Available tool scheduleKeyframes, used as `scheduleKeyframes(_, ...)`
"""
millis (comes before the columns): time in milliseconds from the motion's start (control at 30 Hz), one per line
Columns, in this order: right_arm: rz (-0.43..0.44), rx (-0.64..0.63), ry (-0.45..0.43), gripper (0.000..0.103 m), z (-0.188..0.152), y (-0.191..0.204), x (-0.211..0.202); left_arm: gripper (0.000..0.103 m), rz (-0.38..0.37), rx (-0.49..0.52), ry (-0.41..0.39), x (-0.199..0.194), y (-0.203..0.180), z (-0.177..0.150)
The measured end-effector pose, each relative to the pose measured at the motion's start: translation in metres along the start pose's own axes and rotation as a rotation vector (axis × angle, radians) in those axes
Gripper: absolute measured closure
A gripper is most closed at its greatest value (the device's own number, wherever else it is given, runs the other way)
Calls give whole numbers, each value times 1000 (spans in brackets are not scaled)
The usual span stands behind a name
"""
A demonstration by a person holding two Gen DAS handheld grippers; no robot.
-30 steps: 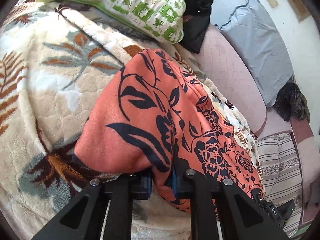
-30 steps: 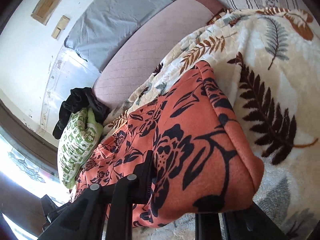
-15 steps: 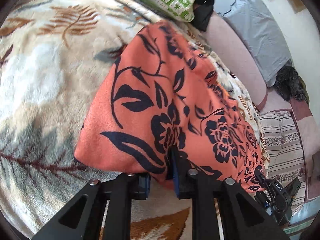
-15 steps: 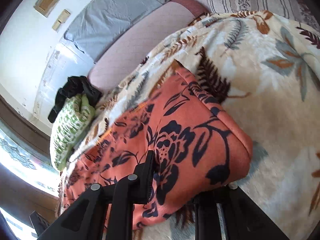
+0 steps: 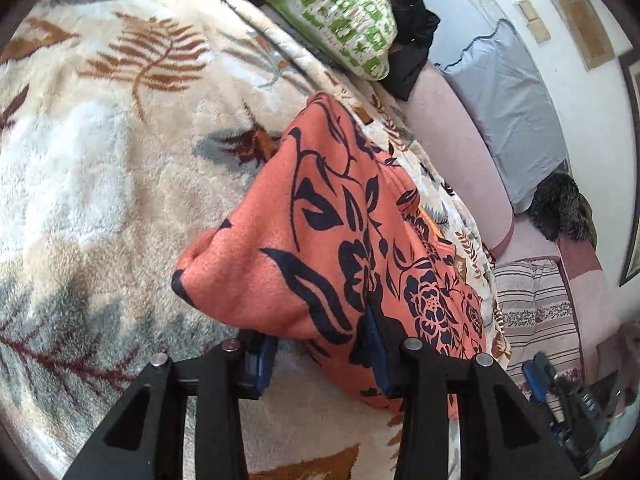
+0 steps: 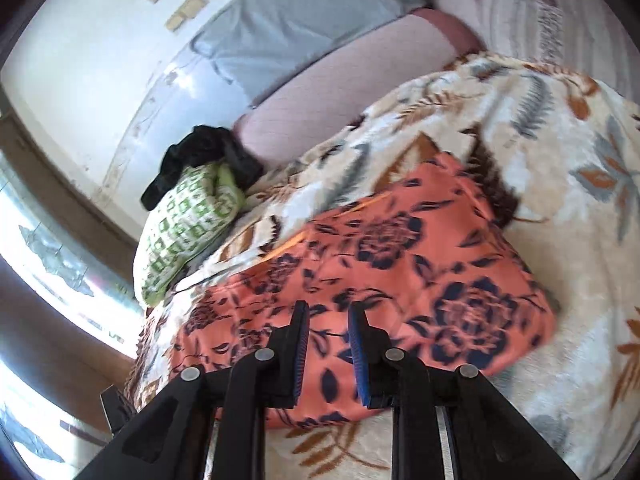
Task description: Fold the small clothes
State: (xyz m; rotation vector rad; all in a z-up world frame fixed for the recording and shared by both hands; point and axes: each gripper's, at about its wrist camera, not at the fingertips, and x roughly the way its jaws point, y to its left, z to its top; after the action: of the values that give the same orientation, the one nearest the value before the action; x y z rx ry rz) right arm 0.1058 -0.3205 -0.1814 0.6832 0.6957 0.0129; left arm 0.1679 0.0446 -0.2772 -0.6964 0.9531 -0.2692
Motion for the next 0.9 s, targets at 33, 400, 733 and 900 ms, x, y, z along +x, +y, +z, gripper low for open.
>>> scheduleKeyframes(33, 35, -23, 4, 80, 3, 14, 10, 75, 6, 43, -18, 1, -6, 0)
scheduleKeyframes(400, 201, 258, 423, 103, -38, -28, 166, 65, 1, 35, 10, 28, -2, 6)
scheduleKeyframes(733, 268, 297, 357, 95, 6, -68, 119, 87, 159, 552, -129, 7, -140, -8)
scheduleKeyframes(900, 235, 362, 152, 95, 55, -125, 62, 87, 136, 832, -106, 25, -233, -52)
